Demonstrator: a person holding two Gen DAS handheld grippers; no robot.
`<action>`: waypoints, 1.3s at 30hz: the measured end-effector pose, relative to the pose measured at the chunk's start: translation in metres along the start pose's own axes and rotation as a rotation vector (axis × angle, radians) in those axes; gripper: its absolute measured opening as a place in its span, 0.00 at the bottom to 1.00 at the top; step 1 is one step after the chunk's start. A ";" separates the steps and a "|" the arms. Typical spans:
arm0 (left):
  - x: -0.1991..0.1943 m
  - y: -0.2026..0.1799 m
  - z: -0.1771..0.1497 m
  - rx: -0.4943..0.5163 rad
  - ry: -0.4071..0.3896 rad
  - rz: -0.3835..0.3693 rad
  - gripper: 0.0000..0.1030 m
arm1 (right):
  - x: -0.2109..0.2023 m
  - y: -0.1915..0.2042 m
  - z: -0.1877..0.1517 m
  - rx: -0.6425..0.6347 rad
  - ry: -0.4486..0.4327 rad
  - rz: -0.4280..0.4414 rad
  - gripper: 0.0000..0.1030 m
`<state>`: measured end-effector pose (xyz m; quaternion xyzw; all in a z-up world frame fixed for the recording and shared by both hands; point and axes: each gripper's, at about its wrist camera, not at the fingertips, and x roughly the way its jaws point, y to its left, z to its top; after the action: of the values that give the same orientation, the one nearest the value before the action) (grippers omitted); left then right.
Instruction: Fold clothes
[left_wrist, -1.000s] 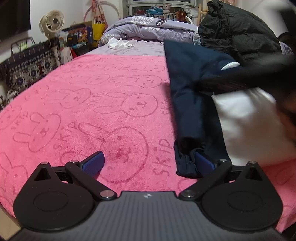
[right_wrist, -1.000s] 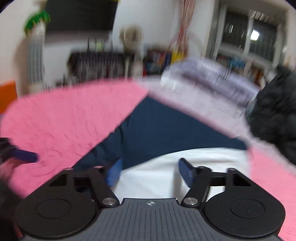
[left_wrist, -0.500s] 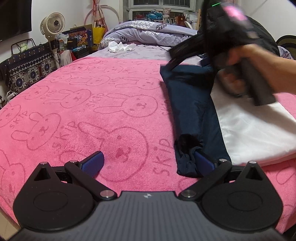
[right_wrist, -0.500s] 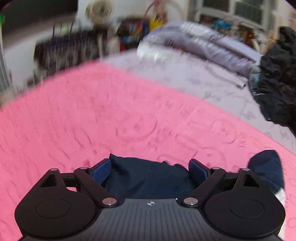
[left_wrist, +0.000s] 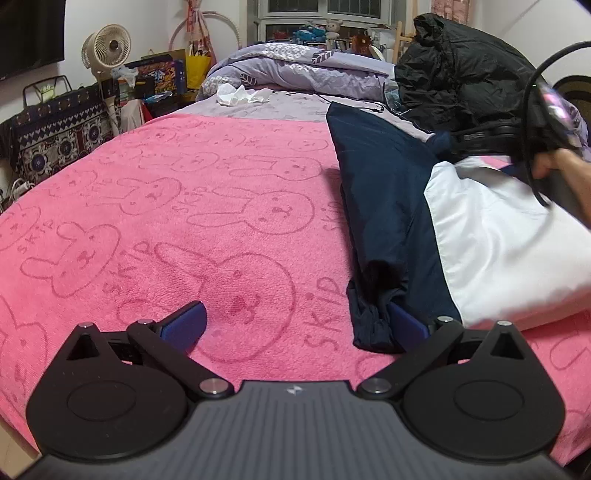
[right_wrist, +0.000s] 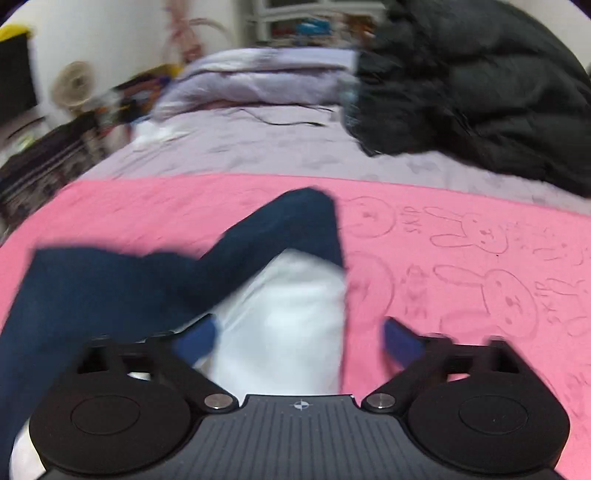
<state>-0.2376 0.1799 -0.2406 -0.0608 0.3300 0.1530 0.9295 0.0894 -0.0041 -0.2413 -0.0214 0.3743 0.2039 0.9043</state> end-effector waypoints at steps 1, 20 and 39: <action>0.001 0.000 0.000 -0.002 0.001 0.002 1.00 | 0.012 -0.002 0.007 0.007 0.005 0.014 1.00; 0.001 0.000 0.005 0.006 0.033 -0.003 1.00 | -0.155 -0.050 -0.125 -0.075 0.120 0.279 0.97; -0.002 0.015 0.010 0.012 0.075 -0.092 1.00 | -0.121 -0.091 -0.040 0.102 0.256 0.820 1.00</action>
<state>-0.2375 0.1956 -0.2318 -0.0759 0.3626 0.1055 0.9228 0.0210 -0.1371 -0.1976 0.1489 0.4707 0.5232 0.6946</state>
